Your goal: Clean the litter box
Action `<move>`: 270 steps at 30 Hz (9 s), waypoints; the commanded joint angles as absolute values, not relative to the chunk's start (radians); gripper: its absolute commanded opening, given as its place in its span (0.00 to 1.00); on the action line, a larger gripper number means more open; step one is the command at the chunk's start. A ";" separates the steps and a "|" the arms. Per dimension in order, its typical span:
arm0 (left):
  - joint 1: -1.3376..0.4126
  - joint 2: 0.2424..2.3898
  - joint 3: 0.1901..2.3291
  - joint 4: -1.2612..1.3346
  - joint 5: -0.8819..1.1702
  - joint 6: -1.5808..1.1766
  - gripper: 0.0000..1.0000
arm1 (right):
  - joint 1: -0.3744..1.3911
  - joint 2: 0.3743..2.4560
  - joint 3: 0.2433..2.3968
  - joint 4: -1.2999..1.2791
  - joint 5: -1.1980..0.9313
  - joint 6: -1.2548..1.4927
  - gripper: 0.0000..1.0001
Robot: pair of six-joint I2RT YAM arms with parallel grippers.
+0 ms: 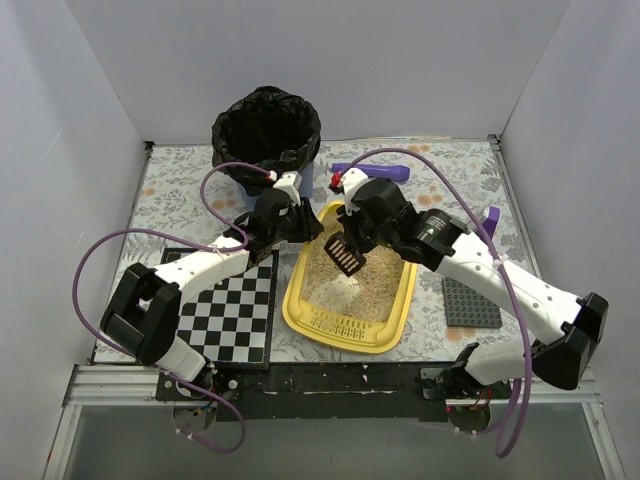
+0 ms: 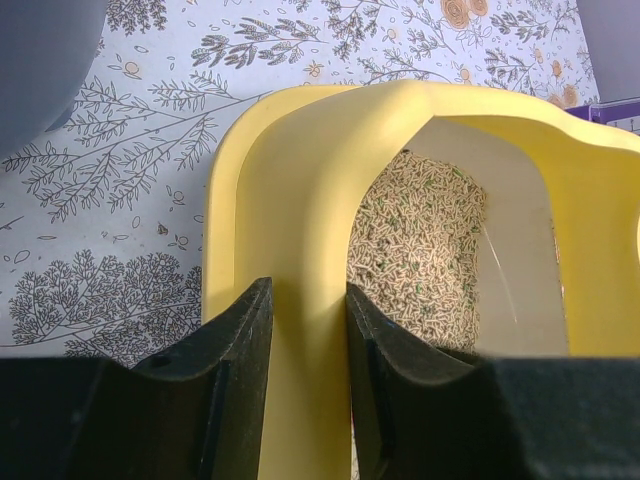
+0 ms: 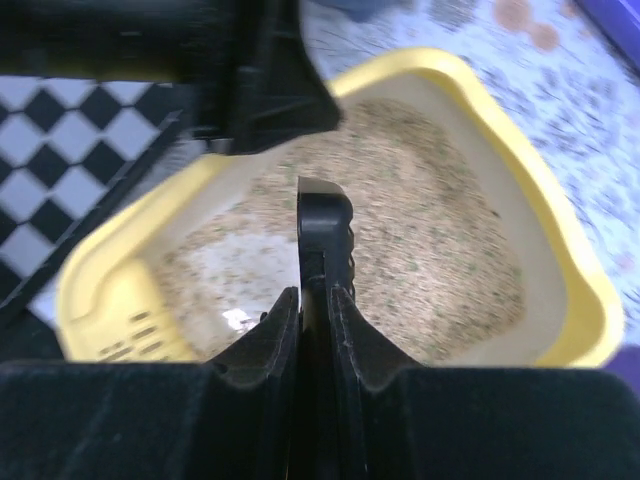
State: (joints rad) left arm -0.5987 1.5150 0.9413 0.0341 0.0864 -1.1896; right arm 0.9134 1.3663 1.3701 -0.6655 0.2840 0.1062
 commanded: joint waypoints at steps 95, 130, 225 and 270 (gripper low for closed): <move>-0.603 1.488 0.897 0.071 0.238 -1.253 0.01 | 0.844 1.581 1.132 -0.303 -0.455 0.376 0.01; -0.615 1.407 0.848 -0.038 0.019 -1.362 0.00 | 0.844 1.195 1.186 -0.652 0.635 0.616 0.01; -0.822 1.177 0.761 -0.256 -0.437 -1.738 0.06 | 1.198 1.373 0.523 -0.107 0.862 2.166 0.01; -0.821 1.065 0.769 -0.273 -0.446 -1.644 0.98 | 1.198 1.160 0.532 0.103 1.114 1.976 0.01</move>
